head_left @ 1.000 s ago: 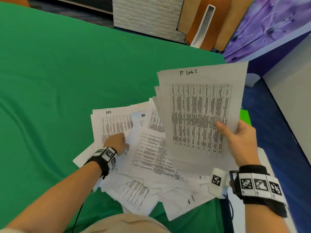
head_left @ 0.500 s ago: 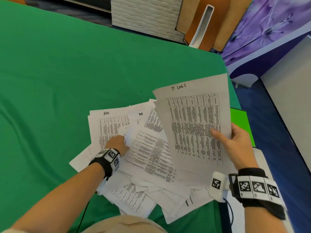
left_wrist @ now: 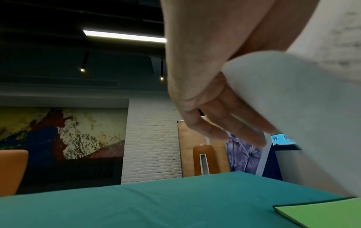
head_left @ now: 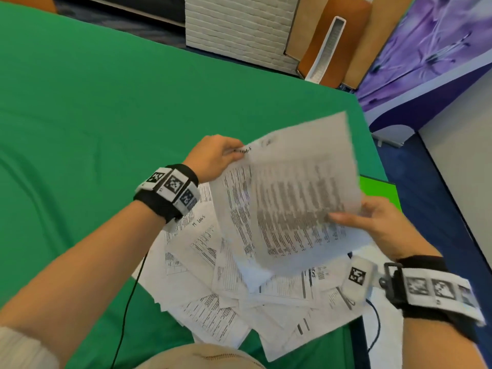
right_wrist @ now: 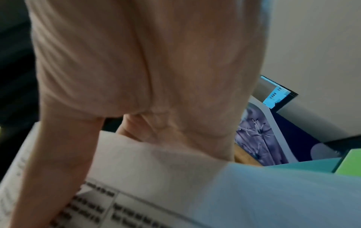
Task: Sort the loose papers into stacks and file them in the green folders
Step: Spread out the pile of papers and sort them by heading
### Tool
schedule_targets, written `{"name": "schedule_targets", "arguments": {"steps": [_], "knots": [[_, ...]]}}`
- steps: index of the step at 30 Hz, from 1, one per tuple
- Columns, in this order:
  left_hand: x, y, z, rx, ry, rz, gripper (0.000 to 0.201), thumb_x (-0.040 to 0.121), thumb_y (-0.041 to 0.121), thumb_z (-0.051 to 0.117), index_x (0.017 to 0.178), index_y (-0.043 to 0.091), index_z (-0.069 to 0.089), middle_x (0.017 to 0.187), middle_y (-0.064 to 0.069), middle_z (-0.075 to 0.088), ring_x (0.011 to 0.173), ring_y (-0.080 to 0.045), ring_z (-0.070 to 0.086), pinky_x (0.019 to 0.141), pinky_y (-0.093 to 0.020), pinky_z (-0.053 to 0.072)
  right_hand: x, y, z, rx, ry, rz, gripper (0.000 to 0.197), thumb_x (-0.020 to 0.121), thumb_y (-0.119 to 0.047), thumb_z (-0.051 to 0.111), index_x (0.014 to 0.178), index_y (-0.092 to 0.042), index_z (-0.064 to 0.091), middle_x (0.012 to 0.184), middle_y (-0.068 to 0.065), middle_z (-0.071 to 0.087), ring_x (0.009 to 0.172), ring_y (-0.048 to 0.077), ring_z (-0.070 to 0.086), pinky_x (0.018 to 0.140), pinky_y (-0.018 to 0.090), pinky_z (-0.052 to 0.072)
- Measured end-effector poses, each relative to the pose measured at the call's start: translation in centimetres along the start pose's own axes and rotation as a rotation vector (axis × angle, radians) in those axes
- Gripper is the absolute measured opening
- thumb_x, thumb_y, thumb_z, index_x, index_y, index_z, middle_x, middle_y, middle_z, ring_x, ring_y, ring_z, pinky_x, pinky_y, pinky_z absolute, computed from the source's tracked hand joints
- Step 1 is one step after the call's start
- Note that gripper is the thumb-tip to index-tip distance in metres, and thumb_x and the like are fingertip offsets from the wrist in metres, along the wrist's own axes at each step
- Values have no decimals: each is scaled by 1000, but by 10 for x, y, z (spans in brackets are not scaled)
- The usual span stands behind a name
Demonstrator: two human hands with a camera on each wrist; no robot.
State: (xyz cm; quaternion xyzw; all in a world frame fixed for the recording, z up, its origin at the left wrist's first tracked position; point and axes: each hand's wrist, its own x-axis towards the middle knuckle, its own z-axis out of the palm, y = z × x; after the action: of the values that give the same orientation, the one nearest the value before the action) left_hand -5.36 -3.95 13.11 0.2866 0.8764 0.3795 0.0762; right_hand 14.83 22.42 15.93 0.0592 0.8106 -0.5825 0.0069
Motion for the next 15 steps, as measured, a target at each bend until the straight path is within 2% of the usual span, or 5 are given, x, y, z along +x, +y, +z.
{"name": "schedule_targets", "arguments": {"steps": [4, 7, 10, 12, 15], "knots": [[1, 3, 0, 11, -33, -16, 31, 97, 22, 56, 125, 9, 63, 125, -5, 65, 114, -21, 60, 101, -38, 46, -10, -18, -17, 250, 140, -154, 25, 72, -10, 70, 93, -18, 78, 103, 5, 74, 99, 20, 70, 82, 25, 55], [-1, 12, 5, -82, -119, 13, 24, 92, 1, 59, 113, -9, 63, 113, -10, 63, 97, -20, 56, 84, -26, 47, 1, -5, -24, 188, 231, -129, 44, 56, -44, 87, 90, -17, 79, 100, 5, 75, 94, 20, 70, 79, 29, 57], [2, 22, 10, -436, -168, -100, 50, 89, 22, 69, 131, 5, 49, 124, -4, 54, 99, -6, 61, 82, -10, 45, 10, 15, -15, 140, 276, -39, 61, 48, -57, 88, 92, -17, 78, 97, 6, 75, 88, 20, 71, 80, 34, 59], [0, 38, 5, -503, -137, 0, 4, 100, 13, 49, 103, 14, 51, 98, -1, 55, 73, 8, 58, 72, -7, 44, 12, 25, -7, 116, 263, -6, 66, 50, -59, 87, 97, -14, 76, 100, 8, 75, 89, 22, 71, 84, 39, 58], [-1, 66, 0, -517, -232, 115, 28, 93, 10, 49, 67, 21, 43, 59, 17, 56, 53, 5, 45, 57, -5, 35, 9, 29, 1, 97, 269, 11, 59, 64, -48, 83, 109, -11, 70, 105, 7, 74, 96, 22, 71, 87, 42, 57]]}}
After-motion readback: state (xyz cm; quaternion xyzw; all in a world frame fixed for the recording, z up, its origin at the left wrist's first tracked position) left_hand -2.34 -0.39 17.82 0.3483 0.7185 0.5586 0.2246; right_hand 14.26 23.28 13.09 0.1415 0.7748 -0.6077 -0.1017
